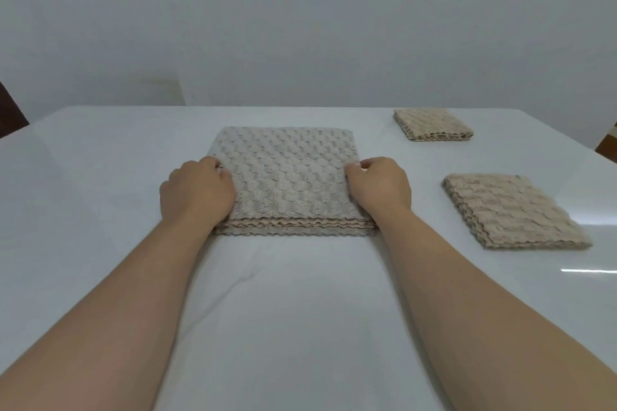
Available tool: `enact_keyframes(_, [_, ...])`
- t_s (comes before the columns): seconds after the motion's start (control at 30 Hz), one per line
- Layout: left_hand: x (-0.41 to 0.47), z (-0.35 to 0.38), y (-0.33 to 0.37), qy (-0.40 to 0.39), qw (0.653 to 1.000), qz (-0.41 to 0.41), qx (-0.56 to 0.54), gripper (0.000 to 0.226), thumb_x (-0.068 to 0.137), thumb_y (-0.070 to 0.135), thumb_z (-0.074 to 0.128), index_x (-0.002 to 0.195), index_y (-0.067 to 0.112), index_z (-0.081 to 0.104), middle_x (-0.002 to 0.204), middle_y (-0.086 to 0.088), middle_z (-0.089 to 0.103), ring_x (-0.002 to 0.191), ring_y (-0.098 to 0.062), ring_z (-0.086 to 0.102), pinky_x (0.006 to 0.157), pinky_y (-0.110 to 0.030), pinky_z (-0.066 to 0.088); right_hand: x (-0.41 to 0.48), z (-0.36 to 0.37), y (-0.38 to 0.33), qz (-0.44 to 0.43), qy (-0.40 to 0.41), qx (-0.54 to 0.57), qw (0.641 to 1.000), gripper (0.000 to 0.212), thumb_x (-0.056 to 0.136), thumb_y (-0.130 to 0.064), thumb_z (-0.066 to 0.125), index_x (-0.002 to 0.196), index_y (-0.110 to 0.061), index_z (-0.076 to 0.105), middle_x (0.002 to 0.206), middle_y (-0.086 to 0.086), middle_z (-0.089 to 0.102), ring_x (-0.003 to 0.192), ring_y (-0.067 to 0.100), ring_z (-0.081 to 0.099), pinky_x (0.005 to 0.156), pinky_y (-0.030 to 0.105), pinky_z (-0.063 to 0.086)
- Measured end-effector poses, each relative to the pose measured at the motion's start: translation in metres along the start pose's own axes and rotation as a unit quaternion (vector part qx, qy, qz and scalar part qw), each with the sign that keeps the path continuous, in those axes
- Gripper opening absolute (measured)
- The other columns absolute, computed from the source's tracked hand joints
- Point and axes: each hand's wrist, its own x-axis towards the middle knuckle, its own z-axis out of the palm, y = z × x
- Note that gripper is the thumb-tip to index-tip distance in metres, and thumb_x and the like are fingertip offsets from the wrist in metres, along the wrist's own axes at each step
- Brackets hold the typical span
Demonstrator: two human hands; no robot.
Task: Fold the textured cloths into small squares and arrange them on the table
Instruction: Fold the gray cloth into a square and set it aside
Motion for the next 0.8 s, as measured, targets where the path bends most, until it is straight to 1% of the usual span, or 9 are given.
enact_keyframes(0.17, [-0.002, 0.001, 0.003, 0.021, 0.999, 0.021, 0.016, 0.031, 0.097, 0.027, 0.044, 0.1, 0.009, 0.069, 0.111, -0.017, 0.065, 0.102, -0.04, 0.06, 0.086, -0.043, 0.045, 0.003, 0.001, 0.005, -0.029, 0.028, 0.016, 0.999, 0.024, 0.096, -0.043, 0.057, 0.103, -0.025, 0.073, 0.098, -0.005, 0.07, 0.089, 0.017, 0.057, 0.076, 0.028, 0.041])
enact_keyframes(0.27, [-0.005, -0.004, 0.008, 0.042, 0.998, 0.047, 0.007, 0.026, 0.094, 0.02, 0.047, 0.103, 0.007, 0.068, 0.121, -0.014, 0.063, 0.106, -0.039, 0.058, 0.089, -0.044, 0.044, 0.009, 0.004, 0.01, -0.05, 0.021, 0.018, 0.998, 0.019, 0.095, -0.046, 0.059, 0.101, -0.03, 0.069, 0.102, -0.004, 0.069, 0.092, 0.018, 0.062, 0.075, 0.03, 0.044])
enact_keyframes(0.4, [-0.011, -0.009, 0.011, 0.088, 0.99, 0.086, -0.063, 0.037, 0.093, 0.014, 0.051, 0.125, 0.016, 0.069, 0.137, -0.003, 0.061, 0.119, -0.032, 0.057, 0.096, -0.043, 0.047, 0.012, 0.008, 0.012, -0.09, 0.033, 0.038, 0.995, 0.006, 0.093, -0.041, 0.062, 0.093, -0.035, 0.064, 0.105, 0.001, 0.065, 0.09, 0.019, 0.061, 0.073, 0.031, 0.044])
enact_keyframes(0.5, [-0.012, -0.014, 0.012, 0.127, 0.976, 0.078, -0.156, 0.029, 0.098, 0.021, 0.056, 0.121, 0.022, 0.074, 0.13, 0.004, 0.066, 0.117, -0.022, 0.061, 0.095, -0.036, 0.05, 0.009, 0.009, 0.011, -0.118, 0.036, 0.079, 0.989, 0.005, 0.095, -0.033, 0.062, 0.098, -0.031, 0.064, 0.107, 0.001, 0.064, 0.092, 0.019, 0.061, 0.076, 0.029, 0.042])
enact_keyframes(0.57, [-0.011, -0.019, 0.011, 0.131, 0.962, 0.07, -0.228, 0.022, 0.095, 0.023, 0.062, 0.11, 0.023, 0.078, 0.116, 0.005, 0.071, 0.103, -0.017, 0.066, 0.091, -0.029, 0.049, 0.004, 0.006, 0.007, -0.135, 0.045, 0.107, 0.984, 0.009, 0.095, -0.03, 0.062, 0.103, -0.027, 0.066, 0.105, -0.002, 0.065, 0.092, 0.018, 0.061, 0.08, 0.029, 0.045])
enact_keyframes(0.6, [-0.011, -0.022, 0.012, 0.123, 0.953, 0.05, -0.273, 0.017, 0.093, 0.022, 0.065, 0.104, 0.025, 0.079, 0.107, 0.007, 0.072, 0.09, -0.012, 0.067, 0.085, -0.025, 0.049, 0.001, 0.003, 0.004, -0.139, 0.049, 0.124, 0.981, 0.009, 0.096, -0.028, 0.061, 0.103, -0.026, 0.066, 0.102, -0.003, 0.065, 0.089, 0.014, 0.061, 0.08, 0.028, 0.046])
enact_keyframes(0.67, [-0.014, -0.027, 0.012, 0.089, 0.928, 0.0, -0.363, 0.016, 0.09, 0.017, 0.069, 0.098, 0.028, 0.075, 0.096, 0.013, 0.071, 0.065, -0.002, 0.062, 0.068, -0.02, 0.048, -0.007, -0.002, -0.001, -0.139, 0.045, 0.169, 0.975, 0.008, 0.096, -0.02, 0.06, 0.1, -0.025, 0.064, 0.093, -0.006, 0.065, 0.074, 0.001, 0.058, 0.069, 0.014, 0.045])
enact_keyframes(0.73, [-0.016, -0.028, 0.013, 0.048, 0.9, -0.031, -0.433, 0.029, 0.087, 0.007, 0.069, 0.107, 0.028, 0.069, 0.098, 0.016, 0.069, 0.068, 0.005, 0.061, 0.06, -0.012, 0.047, -0.011, -0.006, -0.004, -0.127, 0.027, 0.206, 0.97, 0.015, 0.093, -0.008, 0.055, 0.096, -0.02, 0.063, 0.082, -0.005, 0.063, 0.053, -0.002, 0.054, 0.051, 0.009, 0.04])
enact_keyframes(0.8, [-0.017, -0.027, 0.013, 0.004, 0.877, -0.042, -0.478, 0.047, 0.087, -0.002, 0.065, 0.122, 0.029, 0.062, 0.105, 0.015, 0.07, 0.079, 0.004, 0.064, 0.057, -0.008, 0.047, -0.014, -0.008, -0.005, -0.099, 0.002, 0.224, 0.97, 0.022, 0.09, 0.001, 0.049, 0.09, -0.018, 0.061, 0.076, -0.002, 0.06, 0.039, 0.002, 0.049, 0.041, 0.017, 0.039])
